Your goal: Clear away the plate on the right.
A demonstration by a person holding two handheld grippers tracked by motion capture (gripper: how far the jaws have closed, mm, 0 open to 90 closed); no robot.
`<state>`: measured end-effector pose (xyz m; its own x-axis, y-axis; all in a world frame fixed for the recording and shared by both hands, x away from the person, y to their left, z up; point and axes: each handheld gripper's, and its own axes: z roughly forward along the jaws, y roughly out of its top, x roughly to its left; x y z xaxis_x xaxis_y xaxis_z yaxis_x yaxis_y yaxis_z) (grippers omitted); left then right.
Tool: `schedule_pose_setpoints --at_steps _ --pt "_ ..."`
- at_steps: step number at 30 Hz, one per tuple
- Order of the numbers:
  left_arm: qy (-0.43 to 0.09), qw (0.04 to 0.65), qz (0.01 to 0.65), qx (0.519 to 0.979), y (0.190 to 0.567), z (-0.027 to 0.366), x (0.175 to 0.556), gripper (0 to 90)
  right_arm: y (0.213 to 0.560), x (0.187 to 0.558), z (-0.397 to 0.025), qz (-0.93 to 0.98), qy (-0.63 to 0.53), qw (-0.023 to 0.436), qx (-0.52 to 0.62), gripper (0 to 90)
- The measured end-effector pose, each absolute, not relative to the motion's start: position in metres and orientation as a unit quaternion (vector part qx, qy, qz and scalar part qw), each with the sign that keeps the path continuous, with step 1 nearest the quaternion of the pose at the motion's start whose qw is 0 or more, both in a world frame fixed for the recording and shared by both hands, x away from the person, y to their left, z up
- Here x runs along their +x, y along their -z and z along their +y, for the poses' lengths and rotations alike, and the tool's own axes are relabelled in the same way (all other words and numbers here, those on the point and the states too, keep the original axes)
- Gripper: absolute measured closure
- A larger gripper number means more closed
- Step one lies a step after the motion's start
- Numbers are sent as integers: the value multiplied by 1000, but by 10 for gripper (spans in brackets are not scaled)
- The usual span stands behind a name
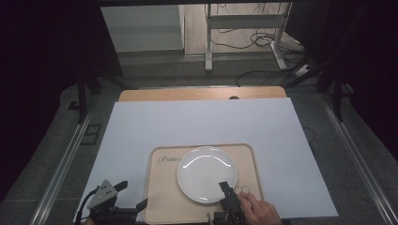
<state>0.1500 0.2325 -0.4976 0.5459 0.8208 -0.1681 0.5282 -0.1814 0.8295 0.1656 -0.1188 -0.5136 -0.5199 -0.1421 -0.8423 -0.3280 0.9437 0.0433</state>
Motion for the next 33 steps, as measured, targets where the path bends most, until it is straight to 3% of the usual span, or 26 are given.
schedule_pose_setpoints --at_steps 18,33 --pt "-160 456 449 752 498 232 150 38 503 174 -130 856 -103 500 -80 206" --pt "-160 456 449 752 498 232 150 38 494 189 -143 866 -154 476 -9 144"
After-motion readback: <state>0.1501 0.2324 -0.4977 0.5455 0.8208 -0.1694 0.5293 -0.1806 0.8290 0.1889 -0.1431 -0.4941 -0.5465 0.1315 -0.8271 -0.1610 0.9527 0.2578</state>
